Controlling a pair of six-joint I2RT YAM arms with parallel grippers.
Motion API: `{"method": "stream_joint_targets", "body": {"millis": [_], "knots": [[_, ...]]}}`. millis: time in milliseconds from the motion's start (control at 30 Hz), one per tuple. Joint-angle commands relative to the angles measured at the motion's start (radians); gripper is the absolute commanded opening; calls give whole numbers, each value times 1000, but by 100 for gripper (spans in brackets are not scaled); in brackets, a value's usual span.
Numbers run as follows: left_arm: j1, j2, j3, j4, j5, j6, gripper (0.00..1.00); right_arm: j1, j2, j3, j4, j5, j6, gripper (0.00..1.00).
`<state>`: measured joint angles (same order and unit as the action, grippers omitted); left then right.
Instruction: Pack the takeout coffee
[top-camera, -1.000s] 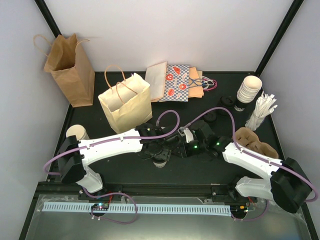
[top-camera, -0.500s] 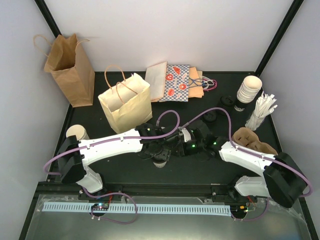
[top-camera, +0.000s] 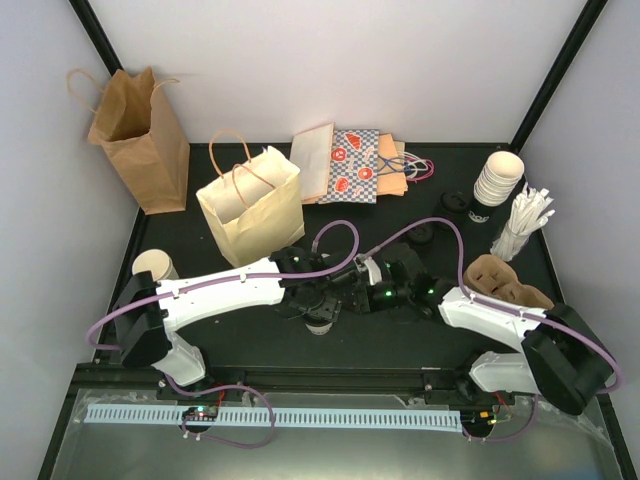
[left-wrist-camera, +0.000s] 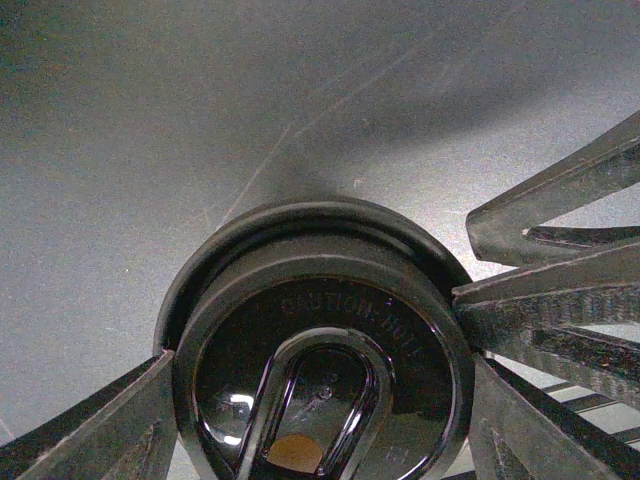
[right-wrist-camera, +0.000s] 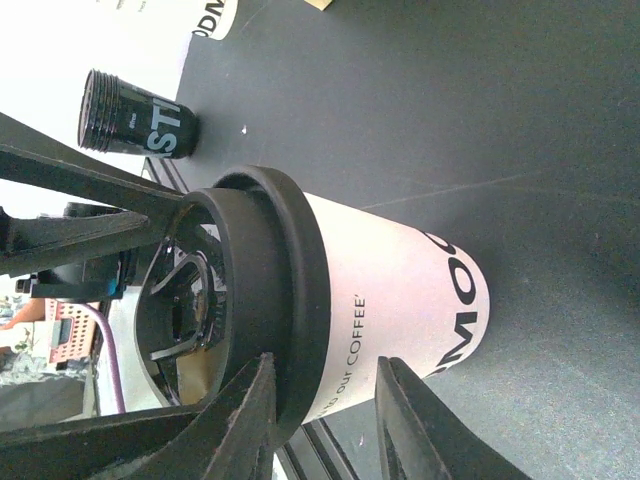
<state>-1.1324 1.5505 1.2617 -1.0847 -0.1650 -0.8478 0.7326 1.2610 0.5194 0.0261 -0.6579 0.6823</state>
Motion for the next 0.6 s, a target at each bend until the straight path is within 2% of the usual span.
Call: {"method": "stream_joint_targets", "body": {"millis": [0, 167, 367, 567], "knots": [[0, 39, -44, 45, 32, 22, 66, 9, 23, -54, -129, 119, -34, 30], [1, 42, -40, 42, 28, 28, 67, 7, -49, 6, -240, 205, -74, 31], [2, 41, -24, 20, 0, 36, 67, -15, -243, 86, -387, 378, -121, 47], [6, 65, -14, 29, 7, 49, 67, -24, -320, 107, -458, 450, -141, 48]]}}
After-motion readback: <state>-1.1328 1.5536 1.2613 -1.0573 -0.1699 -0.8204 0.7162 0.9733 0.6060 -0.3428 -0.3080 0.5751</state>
